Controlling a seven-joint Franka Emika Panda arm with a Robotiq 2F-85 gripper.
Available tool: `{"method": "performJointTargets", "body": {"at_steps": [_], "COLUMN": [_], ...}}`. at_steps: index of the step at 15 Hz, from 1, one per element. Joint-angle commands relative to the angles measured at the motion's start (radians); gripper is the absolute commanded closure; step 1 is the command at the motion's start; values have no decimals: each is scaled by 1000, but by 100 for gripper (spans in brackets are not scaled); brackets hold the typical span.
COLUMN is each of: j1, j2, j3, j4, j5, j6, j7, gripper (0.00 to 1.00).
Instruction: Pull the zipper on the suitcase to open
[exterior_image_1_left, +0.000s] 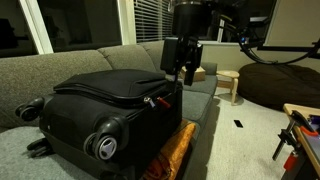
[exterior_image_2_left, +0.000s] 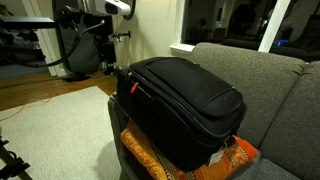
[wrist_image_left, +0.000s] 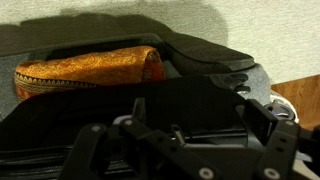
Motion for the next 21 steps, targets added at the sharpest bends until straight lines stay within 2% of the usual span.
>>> {"method": "performJointTargets", "body": {"at_steps": [1, 10, 21], "j1": [15, 14, 19], "j2": [30, 61, 137], "j3": [-17, -13, 12], "j4": [9, -6, 0], "j5": [35, 50, 155], "j6": [48, 143, 221], "j7": [-45, -98, -197], "gripper": [0, 0, 0]}}
